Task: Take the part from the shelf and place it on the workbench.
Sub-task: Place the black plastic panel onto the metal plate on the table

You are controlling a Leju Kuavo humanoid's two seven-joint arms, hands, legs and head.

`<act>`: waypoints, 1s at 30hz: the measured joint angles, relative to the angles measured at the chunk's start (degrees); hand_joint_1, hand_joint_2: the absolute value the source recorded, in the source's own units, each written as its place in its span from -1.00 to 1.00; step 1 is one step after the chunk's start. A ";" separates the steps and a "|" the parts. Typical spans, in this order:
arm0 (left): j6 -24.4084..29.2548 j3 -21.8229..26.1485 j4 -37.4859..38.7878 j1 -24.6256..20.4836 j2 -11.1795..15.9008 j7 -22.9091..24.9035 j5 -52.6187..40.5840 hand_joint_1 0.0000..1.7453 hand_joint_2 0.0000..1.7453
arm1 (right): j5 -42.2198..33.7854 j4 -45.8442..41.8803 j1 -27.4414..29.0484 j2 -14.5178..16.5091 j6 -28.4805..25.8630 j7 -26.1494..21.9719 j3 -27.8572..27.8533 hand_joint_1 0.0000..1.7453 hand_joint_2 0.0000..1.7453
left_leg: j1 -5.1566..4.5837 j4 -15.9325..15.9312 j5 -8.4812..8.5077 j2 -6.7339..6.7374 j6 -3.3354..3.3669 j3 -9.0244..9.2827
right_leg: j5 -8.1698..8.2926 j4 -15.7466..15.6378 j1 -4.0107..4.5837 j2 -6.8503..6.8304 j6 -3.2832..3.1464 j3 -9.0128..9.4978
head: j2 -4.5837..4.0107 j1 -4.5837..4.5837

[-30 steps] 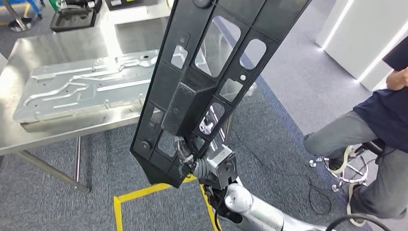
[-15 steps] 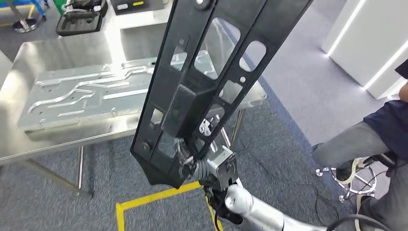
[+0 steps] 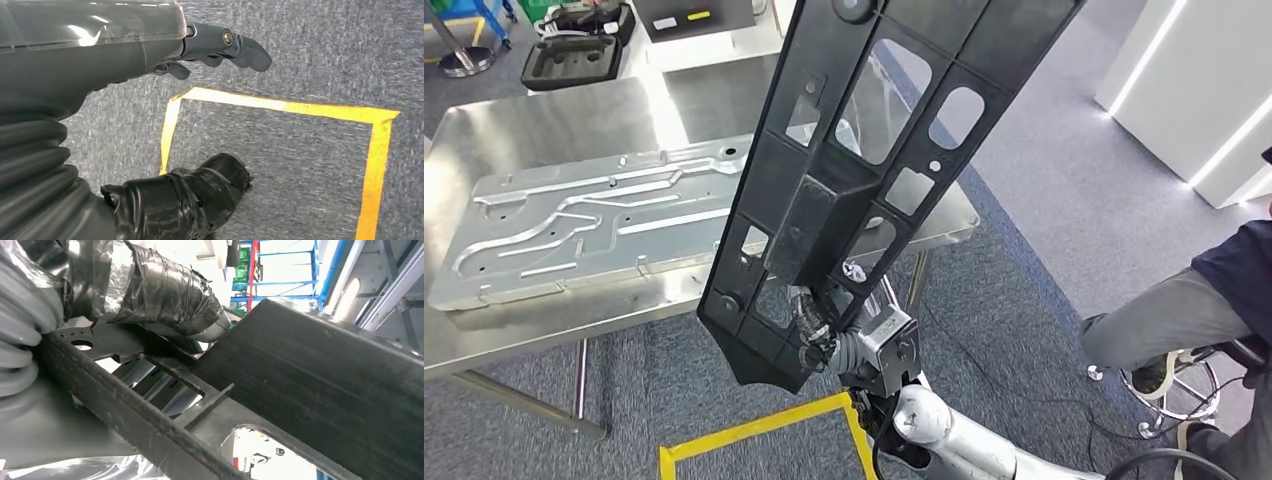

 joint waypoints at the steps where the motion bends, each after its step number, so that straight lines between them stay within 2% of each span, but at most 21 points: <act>1: 0.00 -0.01 0.01 0.00 0.09 -0.02 0.01 -1.00 1.00 | -0.01 0.04 0.03 -0.01 0.01 -0.01 0.00 1.00 1.00 | -0.24 -0.65 -0.10 -0.11 0.30 0.35 | -0.05 0.01 -0.02 0.06 0.33 0.58 | 0.00 0.00; 3: -0.01 -0.01 0.01 -0.06 0.07 -0.08 0.02 -1.00 1.00 | -0.03 0.04 0.02 -0.02 0.03 0.00 0.00 1.00 1.00 | -0.21 -1.97 -0.18 -0.22 0.58 2.15 | -0.06 0.46 -0.09 0.02 0.80 1.20 | 0.01 -0.03; 5: -0.02 -0.02 0.01 -0.20 0.00 -0.14 0.01 -1.00 1.00 | 0.17 0.03 -0.15 -0.02 -0.08 0.00 0.00 1.00 1.00 | 0.16 -2.87 -0.50 -0.23 0.74 3.99 | -0.84 3.58 -0.10 -0.08 1.22 -0.05 | 0.00 0.06; 8: -0.02 -0.05 0.01 -0.29 -0.01 -0.14 0.18 -1.00 1.00 | 1.47 0.12 -0.19 -0.04 -1.00 0.44 0.00 1.00 1.00 | 0.42 -3.06 -1.72 -0.17 0.94 5.61 | -4.52 12.60 -0.54 -0.14 2.05 -6.58 | 0.01 0.23; 9: -0.04 -0.05 0.01 -0.24 0.00 -0.13 0.24 -1.00 1.00 | 2.07 0.18 -0.16 -0.08 -1.42 0.79 0.00 1.00 1.00 | 0.47 -3.05 -2.28 -0.21 0.82 6.20 | -5.45 14.15 -0.74 -0.18 2.38 -8.44 | 0.01 0.25; 10: -0.05 -0.05 0.01 -0.15 -0.01 -0.13 0.27 -1.00 1.00 | 2.70 0.23 -0.17 -0.13 -1.79 1.19 0.00 1.00 1.00 | 0.57 -2.99 -2.90 -0.29 0.67 6.89 | -5.49 14.03 -0.93 -0.21 2.72 -9.53 | 0.01 0.26; 11: -0.08 -0.06 0.01 -0.06 -0.05 -0.13 0.28 -1.00 1.00 | 3.52 0.26 -0.24 -0.19 -2.23 1.73 0.00 1.00 1.00 | 0.73 -2.86 -3.62 -0.39 0.43 7.69 | -4.12 12.10 -1.09 -0.26 3.00 -9.77 | 0.01 0.27; 13: -0.10 -0.07 0.01 0.03 -0.15 -0.13 0.28 -1.00 1.00 | 6.00 0.33 -0.57 -0.44 -3.40 3.39 0.00 1.00 1.00 | 1.02 -2.20 -5.40 -0.51 -0.30 9.13 | 2.05 5.74 -1.32 -0.44 3.36 -9.26 | 0.00 0.26; 14: -0.10 -0.07 0.01 -0.03 -0.18 -0.13 0.28 -1.00 1.00 | 7.68 0.40 -0.91 -0.60 -4.14 4.56 0.02 1.00 1.00 | 1.07 -1.86 -6.19 -0.54 -0.75 9.39 | 4.57 3.35 -1.27 -0.51 3.07 -8.95 | 0.00 0.21; 15: -0.09 -0.08 0.01 -0.09 -0.18 -0.11 0.28 -1.00 1.00 | 9.66 0.45 -1.22 -0.76 -4.93 5.95 0.03 1.00 1.00 | 1.03 -1.63 -6.76 -0.53 -1.15 9.38 | 6.33 2.02 -1.19 -0.53 2.57 -8.93 | 0.00 0.14; 16: -0.09 -0.08 0.01 -0.16 -0.18 -0.09 0.28 -1.00 1.00 | 12.03 0.51 -1.61 -0.98 -5.77 7.75 0.05 1.00 1.00 | 0.98 -1.50 -7.04 -0.49 -1.46 9.40 | 6.63 1.76 -1.02 -0.52 1.88 -9.04 | 0.00 0.08; 18: -0.11 -0.09 0.01 -0.25 -0.14 -0.06 0.28 -1.00 1.00 | 17.00 0.56 -2.58 -1.39 -7.21 11.67 0.07 1.00 1.00 | 1.01 -0.74 -6.76 -0.38 -1.89 8.91 | 6.55 1.38 -1.04 -0.35 0.85 -8.58 | 0.01 0.03; 19: -0.12 -0.09 0.01 -0.29 -0.12 -0.07 0.27 -1.00 1.00 | 19.03 0.61 -3.21 -1.66 -7.69 13.30 0.07 1.00 1.00 | 1.07 1.03 -6.30 -0.29 -2.15 8.01 | 6.30 1.10 -1.14 -0.37 0.49 -8.11 | 0.01 0.01; 21: -0.16 -0.09 0.01 -0.30 -0.08 -0.07 0.26 -1.00 1.00 | 20.87 0.66 -4.39 -2.05 -8.03 14.84 0.07 1.00 1.00 | 1.29 7.36 -6.31 -0.13 -2.72 3.98 | 5.71 0.48 -1.33 -0.47 -0.05 -6.86 | 0.01 -0.03; 23: -0.20 -0.09 0.01 -0.19 -0.10 -0.07 0.26 -1.00 1.00 | 21.44 0.76 -5.12 -2.39 -8.09 15.43 0.07 1.00 1.00 | 1.54 13.09 -8.68 -0.04 -3.21 -0.55 | 4.85 0.12 -1.31 -0.56 -0.26 -5.49 | 0.01 -0.04; 24: -0.20 -0.09 0.01 -0.12 -0.10 -0.06 0.27 -1.00 1.00 | 21.93 0.86 -5.32 -2.57 -8.14 15.88 0.07 1.00 1.00 | 1.64 14.14 -9.81 0.02 -3.38 -2.02 | 4.37 0.08 -1.29 -0.53 -0.27 -4.76 | 0.01 -0.05; 25: -0.25 -0.10 0.01 -0.06 -0.10 -0.04 0.29 -1.00 1.00 | 23.27 0.98 -5.52 -2.78 -8.26 16.97 0.07 1.00 1.00 | 1.68 13.66 -10.10 0.08 -3.46 -2.75 | 3.84 0.09 -1.28 -0.45 -0.23 -3.96 | 0.01 -0.04; 26: -0.36 -0.10 0.01 -0.02 -0.09 -0.03 0.33 -1.00 1.00 | 25.65 1.09 -5.87 -2.98 -8.39 18.97 0.07 1.00 1.00 | 1.70 11.67 -9.11 0.15 -3.41 -2.68 | 3.31 0.13 -1.28 -0.36 -0.18 -3.13 | 0.01 -0.05; 27: -0.56 -0.10 0.01 0.01 -0.08 -0.09 0.37 -1.00 1.00 | 29.07 1.21 -6.51 -3.24 -8.45 21.92 0.07 1.00 1.00 | 1.69 8.41 -6.69 0.19 -3.21 -1.99 | 2.74 0.16 -1.28 -0.25 -0.09 -2.28 | 0.01 -0.05; 28: -0.79 -0.11 0.01 0.05 -0.05 -0.20 0.36 -1.00 1.00 | 33.25 1.36 -7.47 -3.62 -8.26 25.55 0.07 1.00 1.00 | 1.62 4.70 -3.46 0.22 -2.87 -1.25 | 2.21 0.21 -1.26 -0.12 0.07 -1.55 | 0.00 -0.06; 30: -1.13 -0.16 0.01 -0.07 0.04 -0.45 0.08 -1.00 1.00 | 41.16 1.81 -10.35 -4.82 -6.59 32.69 0.07 1.00 1.00 | 1.27 -0.05 0.54 0.23 -2.14 -0.33 | 1.27 0.41 -1.11 0.24 0.70 -0.88 | 0.01 -0.07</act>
